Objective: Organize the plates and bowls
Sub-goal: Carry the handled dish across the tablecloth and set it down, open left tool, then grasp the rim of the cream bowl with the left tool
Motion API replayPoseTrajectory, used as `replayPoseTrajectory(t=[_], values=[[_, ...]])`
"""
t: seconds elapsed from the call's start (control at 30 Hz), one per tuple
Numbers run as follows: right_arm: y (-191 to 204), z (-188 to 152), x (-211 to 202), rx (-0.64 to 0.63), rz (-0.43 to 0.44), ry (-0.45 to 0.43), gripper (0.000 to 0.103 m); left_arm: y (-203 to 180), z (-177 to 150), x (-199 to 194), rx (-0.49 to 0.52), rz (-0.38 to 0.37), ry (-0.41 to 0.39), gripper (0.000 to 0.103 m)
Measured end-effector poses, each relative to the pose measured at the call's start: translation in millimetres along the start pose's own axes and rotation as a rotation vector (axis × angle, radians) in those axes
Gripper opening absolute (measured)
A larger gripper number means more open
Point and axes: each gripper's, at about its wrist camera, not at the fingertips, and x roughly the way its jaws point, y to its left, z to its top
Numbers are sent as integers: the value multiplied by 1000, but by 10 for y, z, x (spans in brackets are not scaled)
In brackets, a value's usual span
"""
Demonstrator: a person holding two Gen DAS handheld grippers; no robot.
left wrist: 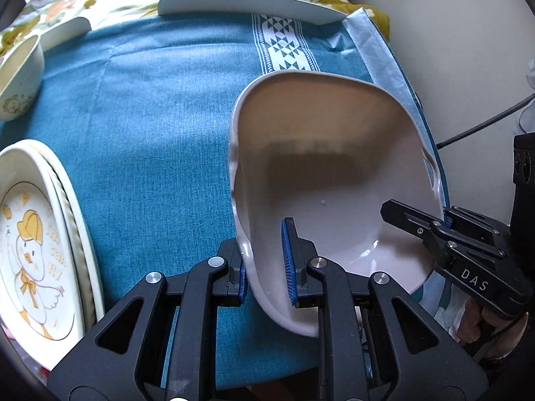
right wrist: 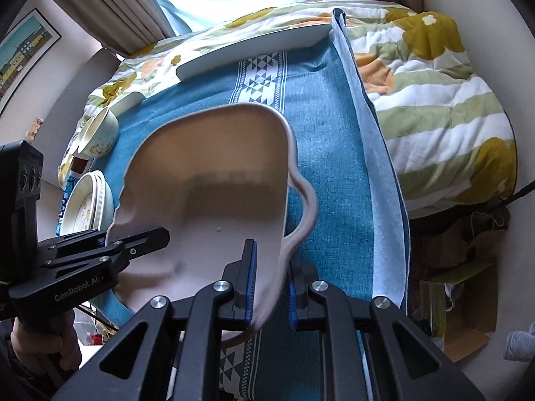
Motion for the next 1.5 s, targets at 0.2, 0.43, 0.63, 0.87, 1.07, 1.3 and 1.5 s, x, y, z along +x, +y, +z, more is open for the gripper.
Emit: replayPoseTrajectory(t=[0.2, 0.43, 0.63, 0.87, 1.07, 1.3, 1.5], values=[[-11, -18, 27, -16, -1, 11, 22, -49, 34, 10, -6, 8, -7, 59], [-82, -40, -126, -24, -8, -24, 30, -54, 51, -160, -3, 21, -39, 62], [14, -78, -567, -49, -35, -92, 30, -23, -54, -611, -5, 31, -79, 62], [679, 121, -1061, -192, 51, -183, 64, 253, -165, -1654, -65, 87, -287, 86], [1529, 431, -1085, -324, 150, -237, 100, 975, -129, -2347, -181, 172, -442, 103], [2446, 944, -538, -433, 128, -162, 103, 2228, 140, -2472, -342, 129, -413, 103], [2933, 1410, 74, -385, 65, -111, 103, 3120, 476, -2087, -435, 21, -330, 103]])
